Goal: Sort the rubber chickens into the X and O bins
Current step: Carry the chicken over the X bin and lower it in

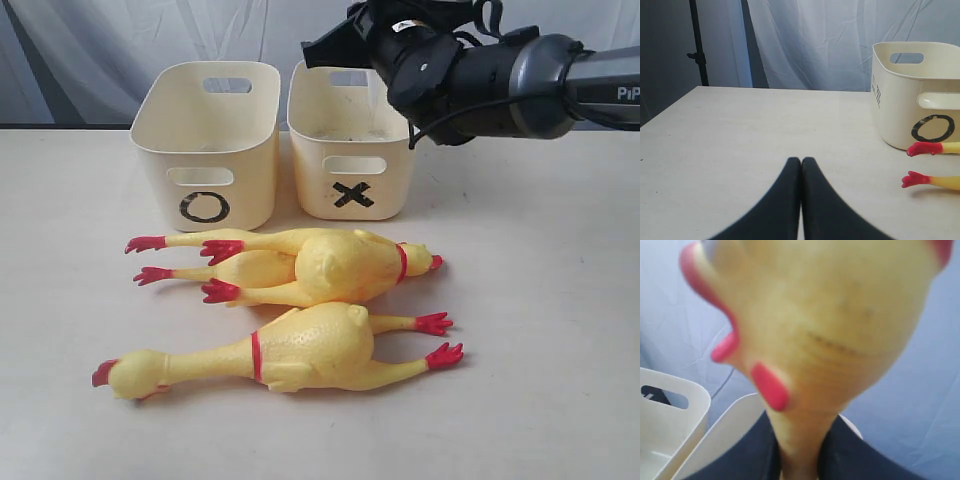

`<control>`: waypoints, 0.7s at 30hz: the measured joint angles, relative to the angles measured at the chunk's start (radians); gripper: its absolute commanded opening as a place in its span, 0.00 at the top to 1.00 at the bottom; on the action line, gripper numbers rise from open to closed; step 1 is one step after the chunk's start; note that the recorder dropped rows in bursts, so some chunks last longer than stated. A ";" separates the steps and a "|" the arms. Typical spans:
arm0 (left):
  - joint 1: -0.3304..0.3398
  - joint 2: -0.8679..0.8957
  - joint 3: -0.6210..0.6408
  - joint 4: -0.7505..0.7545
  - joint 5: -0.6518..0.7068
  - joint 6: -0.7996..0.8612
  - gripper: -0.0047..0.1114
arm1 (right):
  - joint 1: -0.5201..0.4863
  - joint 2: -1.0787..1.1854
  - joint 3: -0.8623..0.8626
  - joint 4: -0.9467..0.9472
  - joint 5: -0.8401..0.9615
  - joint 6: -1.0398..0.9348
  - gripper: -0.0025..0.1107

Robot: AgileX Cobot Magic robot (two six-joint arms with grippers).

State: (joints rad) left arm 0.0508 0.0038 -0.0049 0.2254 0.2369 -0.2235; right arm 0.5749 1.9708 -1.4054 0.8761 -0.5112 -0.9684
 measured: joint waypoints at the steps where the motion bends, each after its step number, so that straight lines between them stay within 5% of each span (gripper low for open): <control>1: 0.000 0.000 0.000 0.000 0.000 0.000 0.96 | -0.007 0.007 -0.006 0.000 0.018 0.000 0.99; 17: 0.000 0.000 0.000 0.000 0.000 0.000 0.96 | -0.023 0.088 -0.029 0.037 0.161 -0.074 0.98; 21: 0.000 0.000 0.000 0.000 0.000 0.000 0.96 | -0.023 0.088 -0.029 0.071 0.137 -0.076 0.84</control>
State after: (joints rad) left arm 0.0508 0.0038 -0.0049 0.2254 0.2369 -0.2235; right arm 0.5520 2.0587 -1.4340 0.9469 -0.3745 -1.0447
